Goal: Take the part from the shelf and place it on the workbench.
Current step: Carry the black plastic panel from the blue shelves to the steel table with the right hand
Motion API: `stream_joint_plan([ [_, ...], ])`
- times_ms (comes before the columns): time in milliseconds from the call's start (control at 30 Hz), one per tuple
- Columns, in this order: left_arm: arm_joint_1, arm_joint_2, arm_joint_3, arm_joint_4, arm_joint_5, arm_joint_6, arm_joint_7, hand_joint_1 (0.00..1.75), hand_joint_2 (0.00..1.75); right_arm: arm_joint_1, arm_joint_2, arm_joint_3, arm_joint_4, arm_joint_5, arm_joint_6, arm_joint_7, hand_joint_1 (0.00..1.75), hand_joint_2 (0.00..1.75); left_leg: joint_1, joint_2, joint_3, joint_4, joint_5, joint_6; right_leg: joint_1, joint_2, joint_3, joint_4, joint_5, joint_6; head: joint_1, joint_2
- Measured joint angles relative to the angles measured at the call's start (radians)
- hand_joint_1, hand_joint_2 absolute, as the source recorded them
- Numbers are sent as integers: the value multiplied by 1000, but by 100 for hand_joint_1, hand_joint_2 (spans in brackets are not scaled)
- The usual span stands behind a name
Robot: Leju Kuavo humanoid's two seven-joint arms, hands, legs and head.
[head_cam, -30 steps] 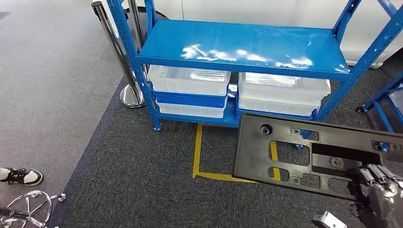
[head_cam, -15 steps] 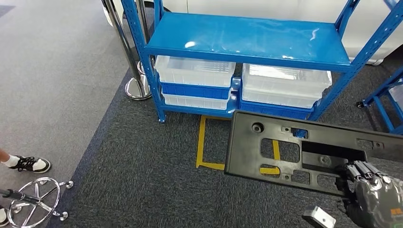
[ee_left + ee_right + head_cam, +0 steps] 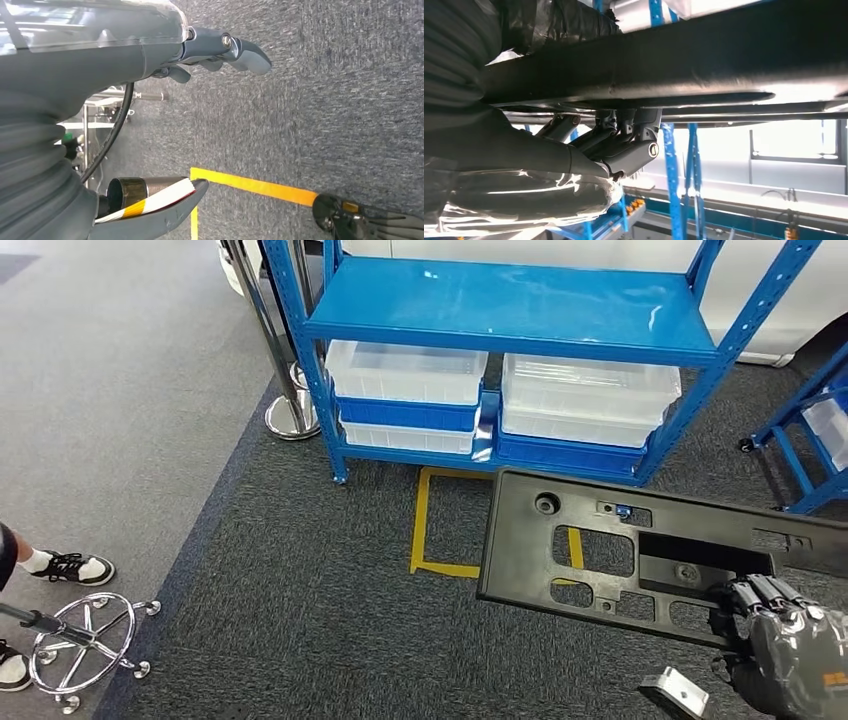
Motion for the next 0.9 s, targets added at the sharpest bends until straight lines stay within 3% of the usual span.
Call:
stream_joint_plan([
  [100, 2, -1, 11, -1, 3, -1, -13, 0, 175, 1, 0, -1, 0, -4, 2, 0, 175, 175, 3, -1, -45, 148, -133, -10, 1, -2, -33, -1, 29, -17, 0, 0],
  [133, 1, -1, 14, -2, 3, -1, -17, 0, 175, 1, 0, -1, 0, -5, 3, 0, 175, 175, 3, -1, -59, 210, -164, -11, 3, -2, -47, -1, 40, -18, 0, 0],
  [167, 1, -1, 16, -2, 3, -2, -19, 0, 175, 3, 0, -2, 0, -6, 3, 0, 175, 175, 3, -1, -61, 250, -168, -11, 5, -2, -61, 0, 50, -18, 0, 0],
  [200, 2, -1, 18, -3, 3, -2, -19, 0, 175, 4, 0, -2, 0, -6, 3, 0, 175, 175, 3, -1, -45, 256, -151, -10, 7, -2, -73, 1, 59, -16, -1, 0],
  [233, 2, -1, 19, -3, 4, -3, -20, 0, 175, 6, 0, -2, 0, -6, 3, 0, 175, 175, 2, -1, -11, 224, -123, -6, 8, -2, -83, 2, 68, -15, -1, 0],
  [267, 2, -1, 20, -4, 4, -3, -21, 0, 175, 7, 0, -2, 0, -6, 3, 0, 175, 175, 2, -2, 41, 158, -98, -1, 9, -1, -90, 2, 75, -12, -1, 0],
  [333, 1, -1, 24, -6, 7, -2, -19, 0, 175, 7, 0, -4, 0, -7, 4, 0, 175, 175, -2, -3, 138, 15, -94, 11, 11, -2, -99, 2, 88, -5, -1, 0],
  [400, 1, -1, 32, -9, 12, -2, -16, 0, 175, 7, 0, -6, 0, -7, 5, 0, 175, 175, -8, -3, 172, -48, -108, 19, 11, -3, -99, -1, 100, 7, -1, 0],
  [500, 2, -2, 41, -9, 16, -2, -12, 0, 175, 7, -1, -9, 0, -8, 7, 0, 175, 175, -8, -1, 165, -63, -88, 37, 10, -3, -102, -3, 107, 26, -1, 0],
  [567, 2, -3, 44, -9, 15, -3, -11, 0, 175, 8, -2, -11, 0, -8, 8, 0, 175, 175, -4, 3, 156, -72, -69, 53, 10, -1, -128, 56, 56, 31, 0, 0],
  [633, 3, -4, 45, -10, 14, -7, -11, 0, 175, 9, -2, -12, 1, -8, 9, 0, 175, 175, -8, 5, 137, -67, -54, 61, 11, 0, -175, 185, -28, 35, 0, 0],
  [667, 3, -4, 45, -10, 13, -10, -10, 0, 175, 10, -2, -12, 2, -8, 10, 0, 175, 175, -10, 6, 125, -62, -48, 62, 11, 0, -189, 239, -55, 36, 0, 0],
  [700, 4, -5, 46, -10, 13, -13, -9, 0, 175, 11, -2, -12, 3, -8, 11, 0, 175, 175, -12, 6, 113, -55, -44, 62, 11, 0, -186, 261, -64, 36, 0, 0],
  [833, 3, -5, 53, -10, 13, -15, -5, 0, 175, 11, -2, -13, 3, -8, 11, 1, 175, 175, -14, 5, 84, -31, -39, 61, 13, 0, -70, 116, -4, 28, 0, 0],
  [900, 3, -5, 53, -10, 13, -15, -5, 0, 175, 11, -2, -14, 3, -8, 11, 1, 175, 175, -15, 4, 83, -30, -39, 61, 14, 0, -63, 105, 0, 28, 0, 0],
])
